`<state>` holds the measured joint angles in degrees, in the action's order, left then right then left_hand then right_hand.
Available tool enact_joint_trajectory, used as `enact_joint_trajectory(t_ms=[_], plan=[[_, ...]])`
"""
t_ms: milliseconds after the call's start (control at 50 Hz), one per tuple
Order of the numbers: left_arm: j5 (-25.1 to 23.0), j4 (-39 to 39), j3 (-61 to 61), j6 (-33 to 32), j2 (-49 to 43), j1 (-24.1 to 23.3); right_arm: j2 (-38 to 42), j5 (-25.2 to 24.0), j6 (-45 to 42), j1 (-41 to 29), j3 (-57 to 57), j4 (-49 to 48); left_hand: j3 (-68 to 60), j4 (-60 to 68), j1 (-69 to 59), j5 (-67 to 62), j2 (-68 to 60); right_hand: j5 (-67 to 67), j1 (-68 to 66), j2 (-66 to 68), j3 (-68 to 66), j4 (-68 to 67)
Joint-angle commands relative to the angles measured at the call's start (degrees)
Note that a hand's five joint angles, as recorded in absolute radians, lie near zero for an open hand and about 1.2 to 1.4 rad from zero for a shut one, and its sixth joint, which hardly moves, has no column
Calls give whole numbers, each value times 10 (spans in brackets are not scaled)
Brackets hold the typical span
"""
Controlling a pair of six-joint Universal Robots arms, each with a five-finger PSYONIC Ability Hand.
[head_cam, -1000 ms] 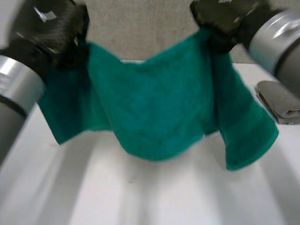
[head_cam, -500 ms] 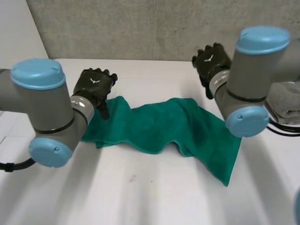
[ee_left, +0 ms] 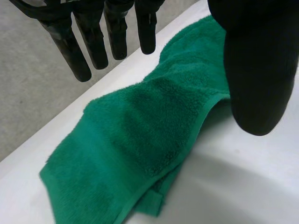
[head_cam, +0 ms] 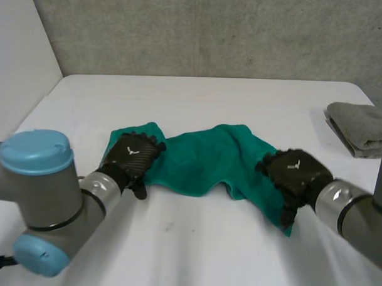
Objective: Fold the laundry.
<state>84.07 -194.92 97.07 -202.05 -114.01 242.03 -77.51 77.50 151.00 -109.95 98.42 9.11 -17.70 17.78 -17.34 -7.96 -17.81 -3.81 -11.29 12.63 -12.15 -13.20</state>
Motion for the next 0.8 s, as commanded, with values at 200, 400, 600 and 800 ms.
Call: enact_joint_trajectory(t_ms=[200, 400, 600, 800], plan=[[2, -9, -151, -8, -163, -2, 62, 27, 10, -2, 86, -191, -278, 277, -281, -275, -277, -129, -154, 141, -146, -135], [22, -13, -165, -42, -163, -4, 108, 43, -20, -2, 56, -211, -623, 622, -627, -620, -622, -379, -404, 391, -396, -385], [44, -3, -105, -42, 11, -5, 95, 42, -28, -1, -7, -190, -623, 622, -627, -620, -622, -662, -687, 674, -678, -668], [42, 86, -58, -44, 186, 16, -69, 31, -92, 11, -139, -2, -623, 622, -627, -620, -622, -662, -687, 674, -678, -668]])
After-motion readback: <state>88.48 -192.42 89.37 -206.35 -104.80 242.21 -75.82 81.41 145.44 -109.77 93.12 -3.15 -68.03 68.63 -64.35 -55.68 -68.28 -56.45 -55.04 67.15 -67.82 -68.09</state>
